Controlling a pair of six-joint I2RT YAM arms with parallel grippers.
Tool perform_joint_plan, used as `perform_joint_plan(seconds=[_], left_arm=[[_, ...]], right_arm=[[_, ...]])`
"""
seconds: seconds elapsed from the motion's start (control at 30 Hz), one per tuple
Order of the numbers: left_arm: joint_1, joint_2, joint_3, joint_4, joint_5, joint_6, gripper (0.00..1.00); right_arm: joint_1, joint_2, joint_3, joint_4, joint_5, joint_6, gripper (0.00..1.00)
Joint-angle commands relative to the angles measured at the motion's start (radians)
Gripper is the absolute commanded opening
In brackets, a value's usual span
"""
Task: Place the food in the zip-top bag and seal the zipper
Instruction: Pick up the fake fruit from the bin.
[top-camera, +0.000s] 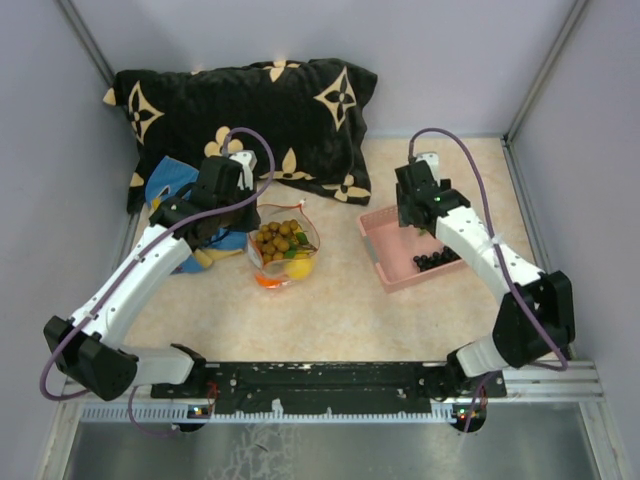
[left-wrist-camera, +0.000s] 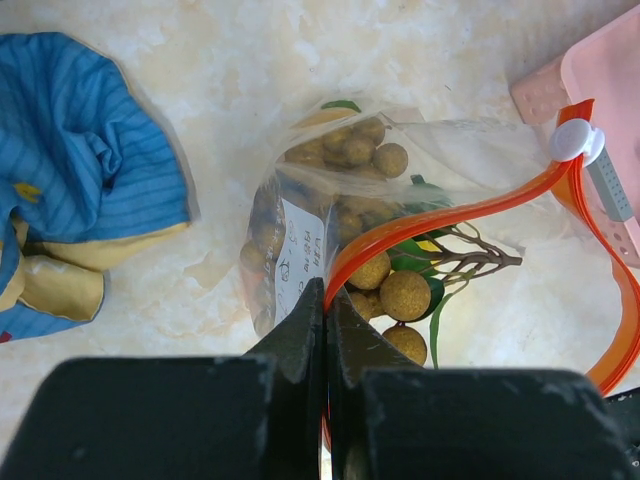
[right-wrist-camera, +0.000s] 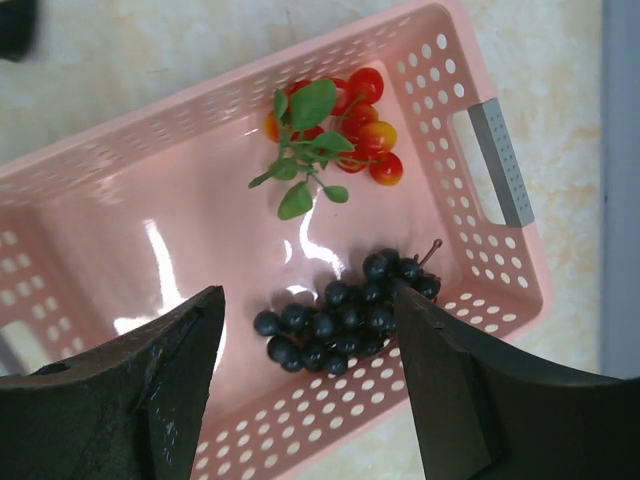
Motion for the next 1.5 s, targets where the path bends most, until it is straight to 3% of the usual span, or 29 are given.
perform_joint_plan(seconds=[0.0, 0.23, 0.5, 0.9, 1.47], left_arm=[[0.002, -0.011, 0.037, 0.017, 0.003, -0.012, 0.00], [0.001, 0.000, 0.039, 0.011, -0.003, -0.009, 0.00], [0.002, 0.023, 0.044, 0.018, 0.009, -0.017, 0.00], [0.002, 0.041, 0.057, 0.014, 0.004, -0.015, 0.00], [0.002, 0.042, 0.044, 0.029, 0.023, -0.012, 0.00]], right_arm=[[-0.028, 0.071, -0.035, 0.211, 0.122, -0.038, 0.70], [-0.037, 0.258, -0.020, 0.294, 0.197, -0.090, 0.72], [-0.038, 0.408, -0.028, 0.409, 0.257, -0.180, 0.67], [-0.043, 0.511, 0.018, 0.512, 0.372, -0.300, 0.59], [-0.049, 0.341, -0.054, 0.468, 0.274, -0.327, 0.00]])
